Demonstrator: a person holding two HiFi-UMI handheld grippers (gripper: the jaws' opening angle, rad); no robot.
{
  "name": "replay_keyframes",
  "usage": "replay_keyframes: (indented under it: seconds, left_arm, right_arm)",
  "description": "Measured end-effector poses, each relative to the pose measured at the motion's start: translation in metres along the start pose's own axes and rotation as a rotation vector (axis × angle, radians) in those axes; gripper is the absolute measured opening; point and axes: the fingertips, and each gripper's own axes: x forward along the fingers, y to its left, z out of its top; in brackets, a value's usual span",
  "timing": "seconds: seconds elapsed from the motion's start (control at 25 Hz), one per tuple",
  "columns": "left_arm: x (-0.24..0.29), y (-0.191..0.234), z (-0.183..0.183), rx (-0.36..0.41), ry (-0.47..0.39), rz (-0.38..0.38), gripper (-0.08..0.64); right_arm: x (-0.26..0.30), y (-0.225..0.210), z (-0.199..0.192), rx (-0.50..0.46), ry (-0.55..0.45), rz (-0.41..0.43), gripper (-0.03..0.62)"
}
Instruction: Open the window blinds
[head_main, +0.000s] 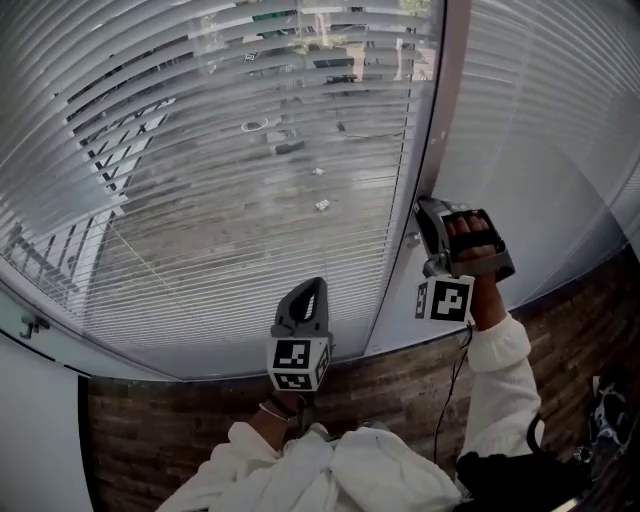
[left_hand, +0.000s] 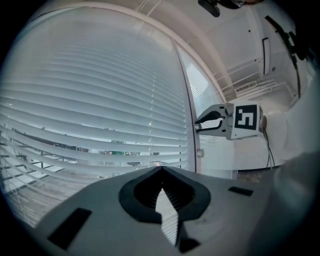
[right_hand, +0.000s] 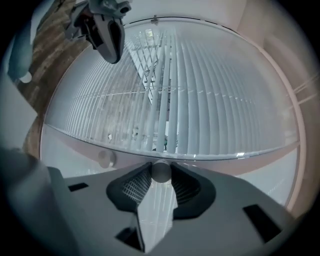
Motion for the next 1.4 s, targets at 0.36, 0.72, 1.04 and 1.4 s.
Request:
replay_keyframes:
  seconds: [0.36,0.72,1.04,1.4]
  left_arm:
    - [0.003,0.0,0.004,0.012,-0.005,0.015,0.0]
    - [-0.001,-0.003,0.003,-0.001,0.0,0.016,0.0]
    - [0.001,-0.009,-0.002,-0.004,0.006,0.0,0.0]
    - [-0.002,0.0,-0.005,-0.01,0.007,0.01,0.0]
  right_arm:
    - [0.0,0.001,0.0,-0.115,-0.022,-0.021,0.129]
    - [0.0,-0.005,-0.013,1.321,-0.097,-0.004,0.13]
    - [0.004,-0.007,-0.022,1.933,-0.142,0.031,0.13]
    - [0.002,-0.01,-0.014,1.361,-0.04,0.01,0.129]
